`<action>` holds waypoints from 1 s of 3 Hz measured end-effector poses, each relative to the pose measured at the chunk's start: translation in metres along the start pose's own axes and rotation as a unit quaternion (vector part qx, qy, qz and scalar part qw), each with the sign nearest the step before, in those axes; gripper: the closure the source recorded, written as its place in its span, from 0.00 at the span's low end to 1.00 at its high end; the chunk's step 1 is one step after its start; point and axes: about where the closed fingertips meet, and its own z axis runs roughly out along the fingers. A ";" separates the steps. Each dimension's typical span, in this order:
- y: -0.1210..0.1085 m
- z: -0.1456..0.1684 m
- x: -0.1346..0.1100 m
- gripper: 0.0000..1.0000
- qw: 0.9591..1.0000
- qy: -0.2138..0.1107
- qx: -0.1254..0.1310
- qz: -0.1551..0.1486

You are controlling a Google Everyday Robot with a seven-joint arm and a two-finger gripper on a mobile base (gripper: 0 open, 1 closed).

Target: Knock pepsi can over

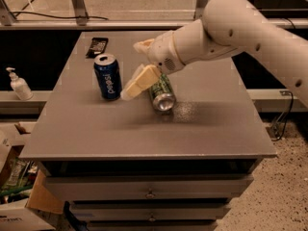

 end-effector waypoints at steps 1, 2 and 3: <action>-0.004 0.031 -0.015 0.00 0.999 -0.035 -0.005 -0.013; -0.004 0.051 -0.018 0.00 0.998 -0.053 -0.009 -0.008; -0.001 0.064 -0.014 0.16 0.998 -0.060 -0.013 0.002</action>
Offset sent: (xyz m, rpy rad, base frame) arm 0.0181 0.0689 -0.0210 0.1483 -0.0028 0.0326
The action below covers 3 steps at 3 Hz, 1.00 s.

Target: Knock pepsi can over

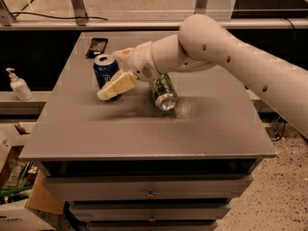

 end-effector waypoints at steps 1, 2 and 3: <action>-0.003 0.004 0.003 0.40 1.000 -0.004 0.003 0.004; -0.015 0.003 0.001 0.63 1.000 0.001 0.009 -0.005; -0.040 0.001 -0.003 0.87 0.999 0.027 0.009 -0.037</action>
Offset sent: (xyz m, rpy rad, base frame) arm 0.0343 -0.0067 0.0061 -0.0205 -0.0491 -0.0319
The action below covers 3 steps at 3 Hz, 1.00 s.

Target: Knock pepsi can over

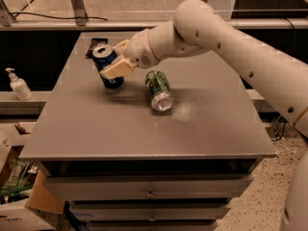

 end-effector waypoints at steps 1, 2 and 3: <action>-0.035 -0.008 -0.003 1.00 0.997 0.049 -0.002 -0.059; -0.067 -0.025 0.003 1.00 0.988 0.109 0.000 -0.109; -0.090 -0.052 0.016 1.00 0.974 0.176 0.007 -0.143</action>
Offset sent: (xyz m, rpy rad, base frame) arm 0.1025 -0.0664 0.0369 -0.4200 -0.2734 0.0672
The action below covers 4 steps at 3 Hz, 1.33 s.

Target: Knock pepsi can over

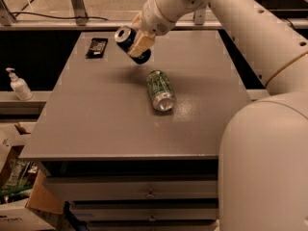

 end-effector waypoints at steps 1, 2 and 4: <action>-0.003 -0.019 0.025 1.00 0.996 0.075 -0.002 -0.039; 0.002 -0.032 0.052 1.00 0.987 0.146 -0.013 -0.071; 0.024 -0.043 0.105 1.00 0.958 0.258 -0.057 -0.114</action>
Offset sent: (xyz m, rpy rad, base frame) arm 0.0053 -0.1064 -0.0140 -0.5336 -0.1518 -0.0112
